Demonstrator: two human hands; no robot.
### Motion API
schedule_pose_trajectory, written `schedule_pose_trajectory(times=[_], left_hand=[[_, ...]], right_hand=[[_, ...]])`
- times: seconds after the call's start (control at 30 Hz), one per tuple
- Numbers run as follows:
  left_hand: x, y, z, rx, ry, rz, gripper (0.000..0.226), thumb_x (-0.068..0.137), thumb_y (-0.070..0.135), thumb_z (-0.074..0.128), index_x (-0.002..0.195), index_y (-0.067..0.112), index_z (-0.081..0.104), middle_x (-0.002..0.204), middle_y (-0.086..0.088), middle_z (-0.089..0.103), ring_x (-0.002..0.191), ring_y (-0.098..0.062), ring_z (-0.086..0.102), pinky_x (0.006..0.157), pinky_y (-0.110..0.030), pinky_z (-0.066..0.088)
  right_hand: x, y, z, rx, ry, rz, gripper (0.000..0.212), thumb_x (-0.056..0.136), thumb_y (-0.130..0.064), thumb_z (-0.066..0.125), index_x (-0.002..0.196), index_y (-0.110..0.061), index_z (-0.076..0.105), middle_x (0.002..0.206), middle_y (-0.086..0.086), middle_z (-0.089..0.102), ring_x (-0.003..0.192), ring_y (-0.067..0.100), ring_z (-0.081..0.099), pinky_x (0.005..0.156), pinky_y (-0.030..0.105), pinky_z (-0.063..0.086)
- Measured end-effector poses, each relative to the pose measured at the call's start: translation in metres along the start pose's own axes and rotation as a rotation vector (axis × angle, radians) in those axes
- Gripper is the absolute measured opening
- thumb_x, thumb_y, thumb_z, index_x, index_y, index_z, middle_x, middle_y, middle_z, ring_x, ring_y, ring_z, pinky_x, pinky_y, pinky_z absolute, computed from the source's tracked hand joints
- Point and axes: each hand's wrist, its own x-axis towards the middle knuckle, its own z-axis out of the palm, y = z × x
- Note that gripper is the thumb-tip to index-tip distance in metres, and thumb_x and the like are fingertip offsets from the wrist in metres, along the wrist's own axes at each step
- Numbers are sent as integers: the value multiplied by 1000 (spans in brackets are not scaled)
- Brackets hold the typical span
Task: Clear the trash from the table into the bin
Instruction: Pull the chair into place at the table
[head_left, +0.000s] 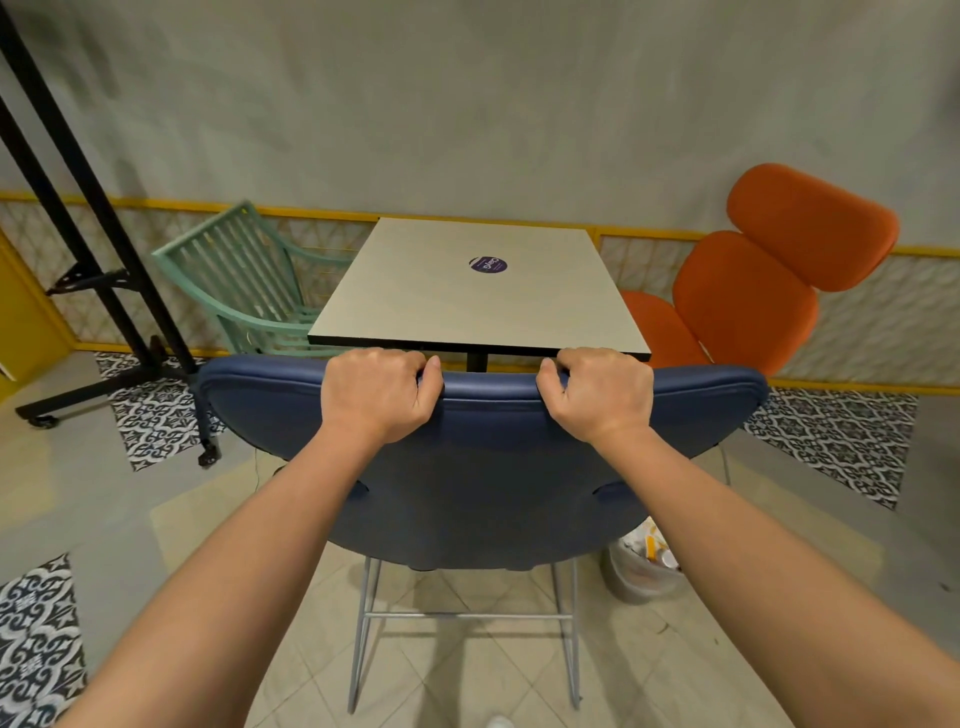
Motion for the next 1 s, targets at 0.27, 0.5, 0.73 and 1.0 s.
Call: schedule_pose_trajectory(times=[0.27, 0.5, 0.73, 1.0], left_hand=[[30, -4, 28, 13, 27, -22, 50, 85, 36, 34, 45, 14, 56, 38, -2, 50, 33, -26, 44, 49, -12, 5], [53, -7, 50, 15, 58, -40, 50, 84, 36, 34, 43, 14, 54, 35, -1, 47, 35, -20, 25, 50, -12, 4], [76, -18, 72, 35, 55, -30, 51, 85, 37, 33, 45, 15, 55, 37, -1, 50, 33, -24, 38, 50, -13, 4], [96, -28, 91, 17, 51, -24, 51, 86, 36, 33, 45, 15, 54, 37, -1, 49, 34, -25, 42, 49, -13, 4]], right_hand=[[33, 9, 26, 12, -20, -5, 55, 83, -47, 27, 69, -13, 68, 62, 6, 65, 55, 22, 50, 47, 16, 13], [57, 17, 49, 27, 26, 12, 60, 80, -49, 20, 62, -13, 65, 55, 5, 60, 52, 26, 53, 47, 16, 13], [82, 16, 68, 35, 43, 21, 57, 81, -47, 24, 58, -13, 63, 51, 5, 58, 47, 19, 39, 47, 16, 10], [105, 18, 86, 41, 52, 9, 60, 81, -48, 21, 61, -12, 65, 54, 5, 60, 50, 19, 40, 48, 17, 10]])
